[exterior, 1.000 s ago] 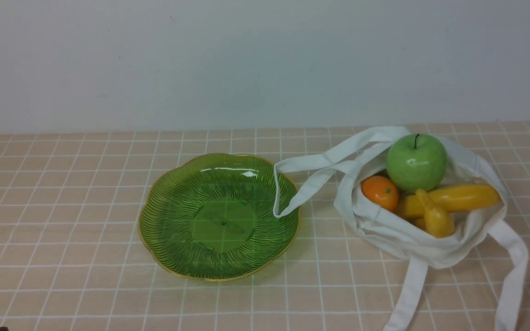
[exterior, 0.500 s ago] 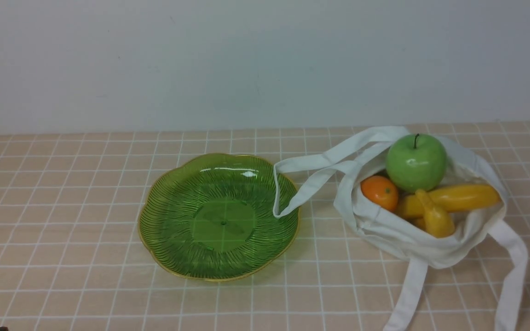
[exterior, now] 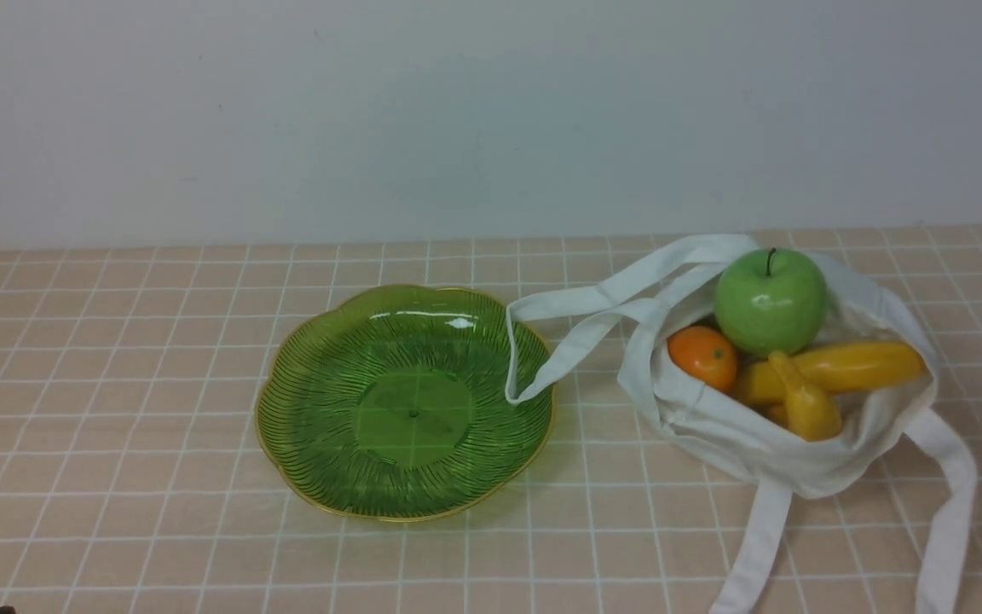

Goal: Take the fruit out of the bag on the brown coffee tablecloth and place them on the plate.
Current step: 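Reach into the bag and grasp the banana with the right gripper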

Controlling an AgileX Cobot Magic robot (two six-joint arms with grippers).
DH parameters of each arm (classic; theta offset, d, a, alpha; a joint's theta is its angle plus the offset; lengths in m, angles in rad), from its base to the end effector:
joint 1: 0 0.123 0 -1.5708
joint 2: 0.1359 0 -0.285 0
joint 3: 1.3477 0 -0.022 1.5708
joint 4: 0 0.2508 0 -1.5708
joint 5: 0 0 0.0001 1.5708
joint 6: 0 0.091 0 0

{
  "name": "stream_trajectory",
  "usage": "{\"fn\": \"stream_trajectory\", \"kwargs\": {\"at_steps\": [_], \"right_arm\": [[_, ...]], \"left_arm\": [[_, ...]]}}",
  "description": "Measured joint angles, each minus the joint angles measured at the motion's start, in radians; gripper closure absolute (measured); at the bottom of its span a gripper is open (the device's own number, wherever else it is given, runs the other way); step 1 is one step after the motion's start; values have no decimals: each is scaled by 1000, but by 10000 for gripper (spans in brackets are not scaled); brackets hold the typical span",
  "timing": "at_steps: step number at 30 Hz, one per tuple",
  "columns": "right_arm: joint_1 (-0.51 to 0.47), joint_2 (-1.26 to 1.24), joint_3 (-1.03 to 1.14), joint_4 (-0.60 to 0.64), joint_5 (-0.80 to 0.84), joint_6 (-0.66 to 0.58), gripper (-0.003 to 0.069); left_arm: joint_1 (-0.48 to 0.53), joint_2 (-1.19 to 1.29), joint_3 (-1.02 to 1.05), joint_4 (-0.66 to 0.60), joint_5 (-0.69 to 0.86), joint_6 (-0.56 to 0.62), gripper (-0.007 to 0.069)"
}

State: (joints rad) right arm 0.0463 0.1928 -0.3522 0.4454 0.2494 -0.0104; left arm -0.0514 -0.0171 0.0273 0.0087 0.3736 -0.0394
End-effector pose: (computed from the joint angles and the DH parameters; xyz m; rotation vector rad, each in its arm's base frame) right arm 0.0581 0.0124 0.2993 0.2093 1.5539 0.4527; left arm 0.0523 -0.0024 0.1713 0.0166 1.8677 -0.0542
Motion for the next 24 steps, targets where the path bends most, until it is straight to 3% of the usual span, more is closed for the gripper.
{"fn": "stream_trajectory", "kwargs": {"at_steps": [6, 11, 17, 18, 19, 24], "right_arm": [[0, 409, -281, -75, 439, -89, 672], [0, 642, -402, -75, 532, -151, 648], [20, 903, -504, -35, 527, -280, 501], [43, 952, -517, -35, 516, -300, 448], [43, 959, -519, -35, 516, -300, 448], [154, 1105, -549, -61, 423, -330, 217]], "left_arm": [[0, 0, 0, 0, 0, 0, 632], [0, 0, 0, 0, 0, 0, 632], [0, 0, 0, 0, 0, 0, 632], [0, 0, 0, 0, 0, 0, 632], [0, 0, 0, 0, 0, 0, 632], [0, 0, 0, 0, 0, 0, 632]]}}
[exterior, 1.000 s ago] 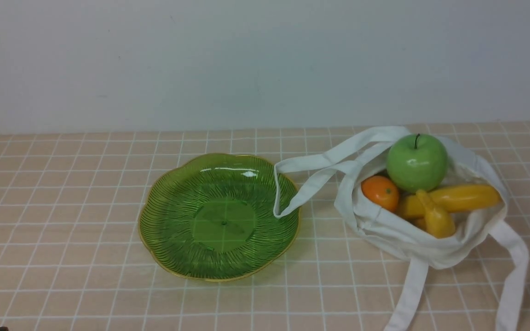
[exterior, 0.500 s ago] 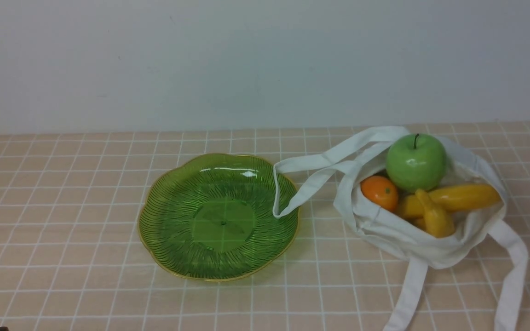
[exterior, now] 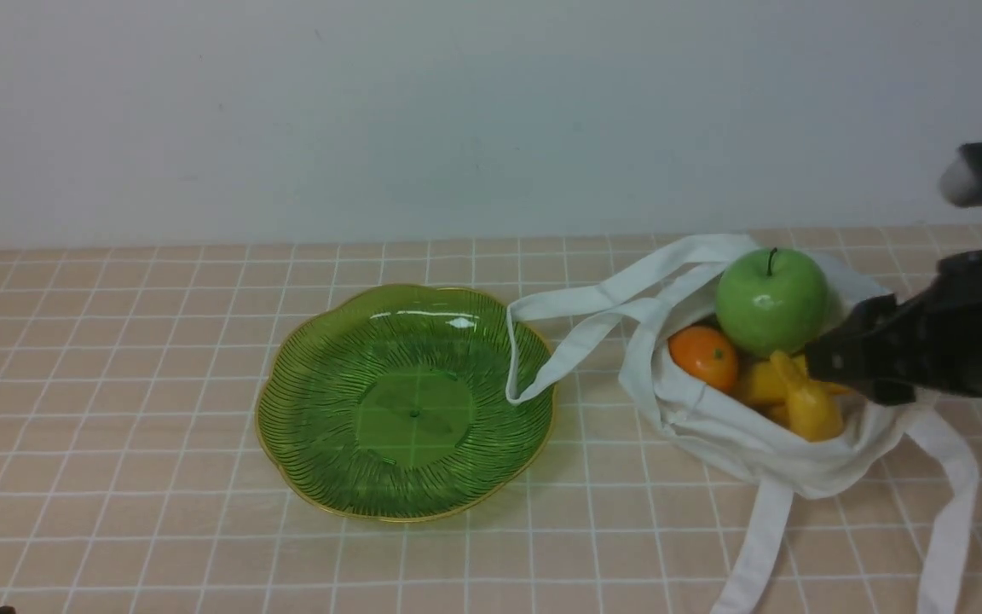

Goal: Take the fruit out of the bag on the brown coffee tablecloth and place them on the plate.
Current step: 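Reach into the bag and grasp the banana with the right gripper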

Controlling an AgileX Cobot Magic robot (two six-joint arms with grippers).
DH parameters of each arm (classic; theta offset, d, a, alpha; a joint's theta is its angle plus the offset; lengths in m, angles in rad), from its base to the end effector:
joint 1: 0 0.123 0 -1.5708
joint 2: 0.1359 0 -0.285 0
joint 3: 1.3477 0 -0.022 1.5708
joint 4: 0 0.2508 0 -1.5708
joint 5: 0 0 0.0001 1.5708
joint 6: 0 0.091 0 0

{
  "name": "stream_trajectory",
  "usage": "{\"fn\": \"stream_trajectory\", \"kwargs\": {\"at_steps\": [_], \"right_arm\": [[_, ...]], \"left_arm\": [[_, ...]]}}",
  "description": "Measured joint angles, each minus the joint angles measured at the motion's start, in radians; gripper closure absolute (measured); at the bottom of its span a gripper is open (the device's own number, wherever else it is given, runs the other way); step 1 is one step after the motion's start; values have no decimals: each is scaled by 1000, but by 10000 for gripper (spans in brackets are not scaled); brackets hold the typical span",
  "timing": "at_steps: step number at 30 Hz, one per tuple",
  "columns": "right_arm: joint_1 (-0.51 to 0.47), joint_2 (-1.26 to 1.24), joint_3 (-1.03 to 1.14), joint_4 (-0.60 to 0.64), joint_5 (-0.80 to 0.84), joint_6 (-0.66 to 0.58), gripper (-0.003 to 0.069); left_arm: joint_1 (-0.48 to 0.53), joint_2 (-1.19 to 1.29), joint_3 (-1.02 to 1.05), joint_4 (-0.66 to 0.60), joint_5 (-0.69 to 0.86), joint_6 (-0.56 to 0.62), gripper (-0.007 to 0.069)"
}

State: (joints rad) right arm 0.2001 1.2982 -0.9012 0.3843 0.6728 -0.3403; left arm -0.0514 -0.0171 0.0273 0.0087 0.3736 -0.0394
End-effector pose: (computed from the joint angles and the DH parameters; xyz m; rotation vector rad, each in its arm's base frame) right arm 0.2490 0.0722 0.2780 -0.3892 2.4865 0.3643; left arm 0.0523 -0.0024 0.1713 0.0166 1.8677 -0.0542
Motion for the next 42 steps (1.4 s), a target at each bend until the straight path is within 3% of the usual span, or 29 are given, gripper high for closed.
{"fn": "stream_trajectory", "kwargs": {"at_steps": [4, 9, 11, 14, 16, 20, 31, 38, 42], "right_arm": [[42, 81, -12, -33, -62, 14, 104], [52, 181, -19, -93, -126, 18, 78], [54, 213, -19, -100, -142, 28, 102], [55, 232, -19, -103, -147, 73, 204], [55, 225, -21, -108, -147, 100, 360], [55, 181, -38, -145, -113, 122, 575], [55, 42, -174, -175, 121, 147, 577], [55, 28, -218, -205, 160, 182, 577], [55, 12, -218, -139, 169, 202, 577]], "left_arm": [[0, 0, 0, 0, 0, 0, 632], [0, 0, 0, 0, 0, 0, 632], [0, 0, 0, 0, 0, 0, 632], [0, 0, 0, 0, 0, 0, 632], [0, 0, 0, 0, 0, 0, 632], [0, 0, 0, 0, 0, 0, 632], [0, 0, 0, 0, 0, 0, 632], [0, 0, 0, 0, 0, 0, 632], [0, 0, 0, 0, 0, 0, 632]]}}
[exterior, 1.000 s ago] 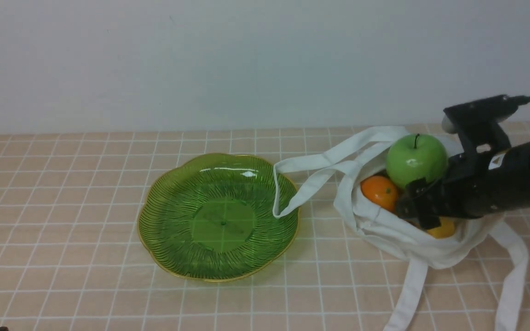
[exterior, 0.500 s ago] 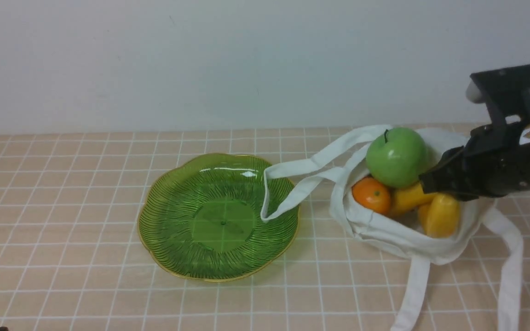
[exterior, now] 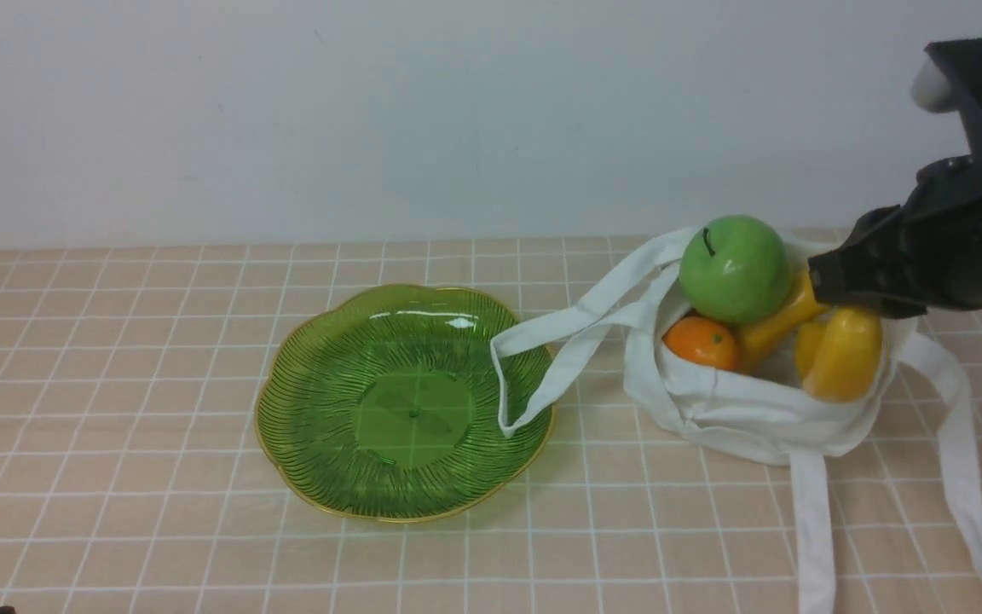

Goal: Take the fruit out of the bag on the brown coffee tablecloth and place them on the plate.
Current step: 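Reach into the bag and grasp the banana with the right gripper, then take the banana out of the bag and place it in the fruit dish with the right gripper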

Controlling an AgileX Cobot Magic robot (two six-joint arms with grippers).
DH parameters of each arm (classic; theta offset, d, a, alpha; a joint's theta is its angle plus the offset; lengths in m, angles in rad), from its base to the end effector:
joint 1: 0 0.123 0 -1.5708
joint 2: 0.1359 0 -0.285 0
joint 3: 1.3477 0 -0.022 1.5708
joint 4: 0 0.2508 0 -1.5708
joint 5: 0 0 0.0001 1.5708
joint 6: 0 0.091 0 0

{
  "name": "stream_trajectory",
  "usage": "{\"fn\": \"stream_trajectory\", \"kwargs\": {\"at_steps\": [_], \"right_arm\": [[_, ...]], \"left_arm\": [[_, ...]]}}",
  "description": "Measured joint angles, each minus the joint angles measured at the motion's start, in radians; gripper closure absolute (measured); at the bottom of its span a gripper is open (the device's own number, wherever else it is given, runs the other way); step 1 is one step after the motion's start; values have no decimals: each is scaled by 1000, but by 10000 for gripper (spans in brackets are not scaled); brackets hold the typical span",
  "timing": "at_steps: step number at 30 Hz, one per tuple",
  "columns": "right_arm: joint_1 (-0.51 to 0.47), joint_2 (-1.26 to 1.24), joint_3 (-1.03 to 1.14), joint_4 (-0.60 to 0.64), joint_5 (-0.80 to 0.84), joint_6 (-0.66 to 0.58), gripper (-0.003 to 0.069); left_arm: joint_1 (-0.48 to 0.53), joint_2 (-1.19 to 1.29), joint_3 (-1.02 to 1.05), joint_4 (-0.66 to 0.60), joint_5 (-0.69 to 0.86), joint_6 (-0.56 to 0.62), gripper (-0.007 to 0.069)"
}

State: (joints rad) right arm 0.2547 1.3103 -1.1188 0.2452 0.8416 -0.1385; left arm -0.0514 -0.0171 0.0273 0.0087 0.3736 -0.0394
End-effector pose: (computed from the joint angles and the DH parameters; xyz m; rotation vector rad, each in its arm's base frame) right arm 0.2568 0.0839 0.3297 -0.3612 2.4868 0.3437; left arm 0.0523 -0.0024 0.1713 0.0166 1.8677 -0.0542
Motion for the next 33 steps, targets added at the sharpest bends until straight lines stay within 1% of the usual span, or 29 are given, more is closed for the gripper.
{"fn": "stream_trajectory", "kwargs": {"at_steps": [4, 6, 7, 8, 9, 10, 11, 12, 14, 16, 17, 19, 22, 23, 26, 30, 33], "right_arm": [[0, -33, -1, 121, 6, 1, 577], [0, -40, -8, 161, 23, 1, 577], [0, -43, -17, 207, 37, 1, 577], [0, -43, -18, 215, 39, 1, 577], [0, -44, -32, 271, 50, -9, 577], [0, -44, -40, 298, 54, -18, 577], [0, -44, -51, 346, 57, -42, 577], [0, -44, -62, 421, 56, -88, 577], [0, -44, -70, 519, 50, -154, 577], [2, -39, -71, 628, 48, -248, 577], [11, -28, -71, 703, 46, -325, 577], [34, 6, -73, 788, 36, -414, 577], [102, 93, -77, 912, -2, -542, 577], [118, 115, -77, 935, -14, -557, 577], [203, 247, -92, 1027, -97, -671, 577], [270, 411, -147, 1066, -177, -756, 577], [294, 505, -200, 1079, -201, -772, 573]], "left_arm": [[0, 0, 0, 0, 0, 0, 632], [0, 0, 0, 0, 0, 0, 632], [0, 0, 0, 0, 0, 0, 632], [0, 0, 0, 0, 0, 0, 632], [0, 0, 0, 0, 0, 0, 632], [0, 0, 0, 0, 0, 0, 632], [0, 0, 0, 0, 0, 0, 632], [0, 0, 0, 0, 0, 0, 632], [0, 0, 0, 0, 0, 0, 632], [0, 0, 0, 0, 0, 0, 632], [0, 0, 0, 0, 0, 0, 632], [0, 0, 0, 0, 0, 0, 632], [0, 0, 0, 0, 0, 0, 632], [0, 0, 0, 0, 0, 0, 632], [0, 0, 0, 0, 0, 0, 632], [0, 0, 0, 0, 0, 0, 632], [0, 0, 0, 0, 0, 0, 632]]}}
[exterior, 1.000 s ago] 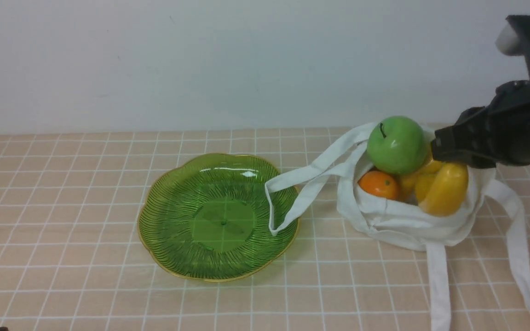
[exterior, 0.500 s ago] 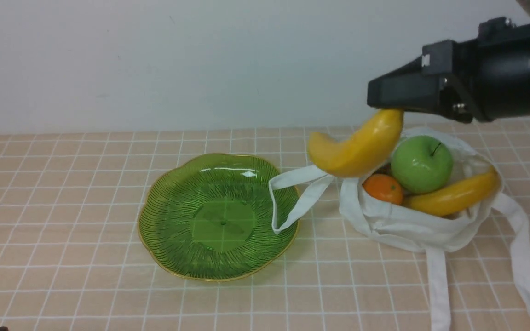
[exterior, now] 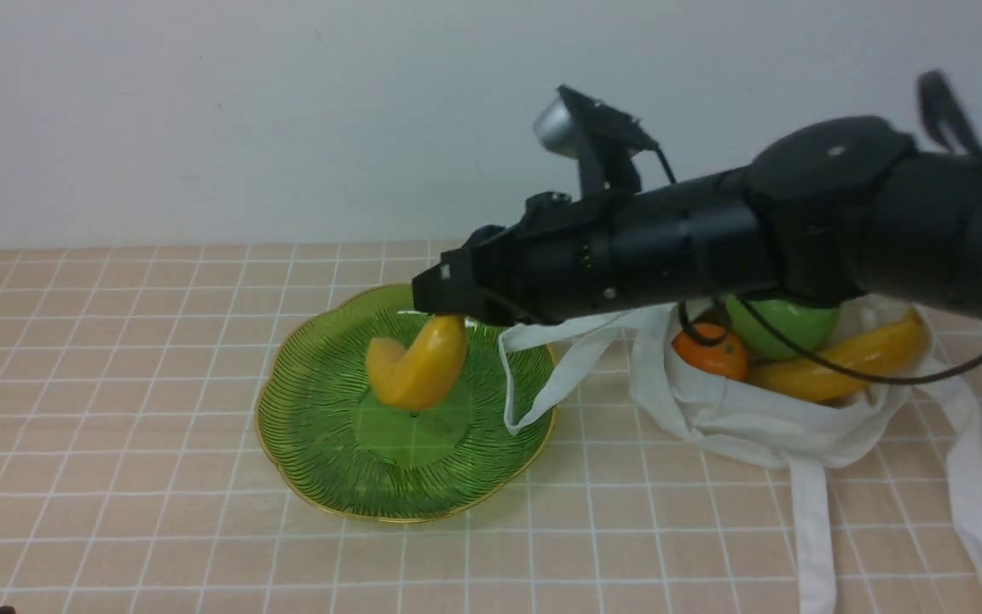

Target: Take the fruit out of the bag on the brown coffee tablecloth and place them on the plate.

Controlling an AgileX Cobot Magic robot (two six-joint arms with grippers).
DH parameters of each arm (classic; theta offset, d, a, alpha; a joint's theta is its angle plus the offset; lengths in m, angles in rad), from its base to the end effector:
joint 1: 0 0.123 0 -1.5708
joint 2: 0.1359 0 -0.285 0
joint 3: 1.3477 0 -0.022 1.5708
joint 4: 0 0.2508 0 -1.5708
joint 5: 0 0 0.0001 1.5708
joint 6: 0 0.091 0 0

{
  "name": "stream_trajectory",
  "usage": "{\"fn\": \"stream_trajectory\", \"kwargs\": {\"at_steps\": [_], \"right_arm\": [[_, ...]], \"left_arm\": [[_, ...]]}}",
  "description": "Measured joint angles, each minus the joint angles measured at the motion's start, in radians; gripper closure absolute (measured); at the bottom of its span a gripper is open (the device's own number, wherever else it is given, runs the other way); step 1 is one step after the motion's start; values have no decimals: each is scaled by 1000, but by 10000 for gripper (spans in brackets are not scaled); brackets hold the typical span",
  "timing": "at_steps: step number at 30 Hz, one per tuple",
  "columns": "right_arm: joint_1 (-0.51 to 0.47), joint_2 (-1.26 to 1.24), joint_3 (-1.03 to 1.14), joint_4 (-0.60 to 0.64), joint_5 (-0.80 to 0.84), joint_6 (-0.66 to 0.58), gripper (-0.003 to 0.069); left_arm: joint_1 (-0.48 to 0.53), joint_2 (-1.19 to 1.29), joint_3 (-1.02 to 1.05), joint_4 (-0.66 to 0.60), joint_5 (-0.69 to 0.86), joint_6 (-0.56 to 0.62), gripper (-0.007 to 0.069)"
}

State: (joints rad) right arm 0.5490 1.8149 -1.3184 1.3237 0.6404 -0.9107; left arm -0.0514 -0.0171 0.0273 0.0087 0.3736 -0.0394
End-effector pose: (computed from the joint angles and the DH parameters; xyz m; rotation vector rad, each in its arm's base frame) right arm 0.3189 0.2570 0.2668 -0.5982 2.1980 1.1688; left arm 0.0523 -0.0024 0.1713 0.0166 1.8677 -0.0542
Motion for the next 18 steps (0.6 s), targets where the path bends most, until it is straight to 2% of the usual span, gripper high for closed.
{"fn": "stream_trajectory", "kwargs": {"at_steps": [5, 13, 16, 18], "right_arm": [[17, 146, -108, 16, -9, -7, 512], [16, 213, -164, 9, -5, -13, 251], [-1, 194, -173, -30, 38, -11, 202], [-22, 158, -183, -80, 74, 9, 200]], "left_arm": [[0, 0, 0, 0, 0, 0, 632], [0, 0, 0, 0, 0, 0, 632], [0, 0, 0, 0, 0, 0, 632], [0, 0, 0, 0, 0, 0, 632]]}}
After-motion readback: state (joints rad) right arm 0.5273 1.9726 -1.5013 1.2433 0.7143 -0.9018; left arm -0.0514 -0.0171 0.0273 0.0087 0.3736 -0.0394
